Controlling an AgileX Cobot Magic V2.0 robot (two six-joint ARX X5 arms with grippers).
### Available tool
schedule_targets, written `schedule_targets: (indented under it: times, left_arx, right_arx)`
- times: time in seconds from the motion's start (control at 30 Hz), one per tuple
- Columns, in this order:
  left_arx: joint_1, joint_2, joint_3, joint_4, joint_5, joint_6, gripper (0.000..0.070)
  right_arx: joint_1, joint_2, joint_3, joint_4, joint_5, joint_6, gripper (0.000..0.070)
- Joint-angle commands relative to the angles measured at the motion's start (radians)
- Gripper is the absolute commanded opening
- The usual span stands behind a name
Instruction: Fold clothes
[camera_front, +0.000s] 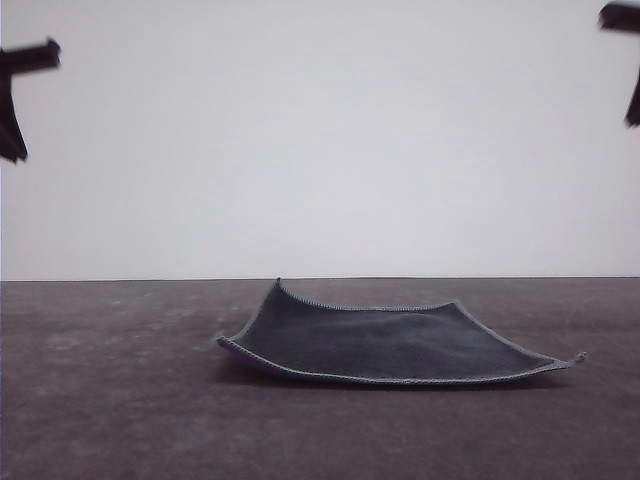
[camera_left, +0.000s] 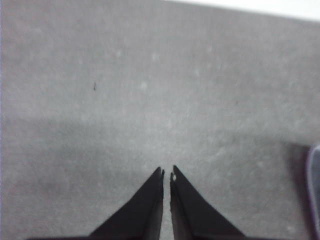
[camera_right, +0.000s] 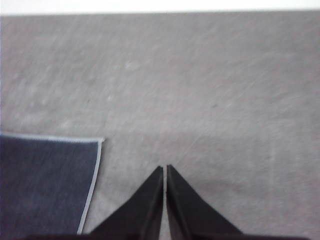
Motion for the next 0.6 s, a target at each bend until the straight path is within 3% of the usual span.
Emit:
schedule_targets:
  times: [0.0, 0.3, 0.37, 0.4, 0.5, 0.57]
  left_arx:
    - [-0.007, 0.029, 0.024, 0.005, 0.002, 0.015, 0.0015]
    - [-0.007, 0.058, 0.025, 0.002, 0.002, 0.026, 0.0018]
    - [-0.007, 0.058, 0.025, -0.001, 0.007, 0.025, 0.0066]
    - [-0.007, 0.058, 0.025, -0.003, 0.016, 0.025, 0.0120]
    - [-0.007, 0.058, 0.025, -0.002, 0.081, 0.024, 0.0416]
    - [-0.007, 0.058, 0.025, -0.002, 0.132, 0.024, 0.0472]
  right_arx:
    - [0.003, 0.032, 0.014, 0.018, -0.016, -0.014, 0.0004]
    - [0.003, 0.066, 0.014, 0.019, -0.034, -0.014, 0.0005]
    - [0.003, 0.066, 0.014, 0.018, -0.062, -0.014, 0.0035]
    - [0.003, 0.066, 0.014, 0.018, -0.080, -0.014, 0.0094]
    - [0.003, 0.066, 0.014, 0.017, -0.104, -0.012, 0.0528]
    - [0.003, 0.066, 0.014, 0.017, -0.107, -0.010, 0.0585]
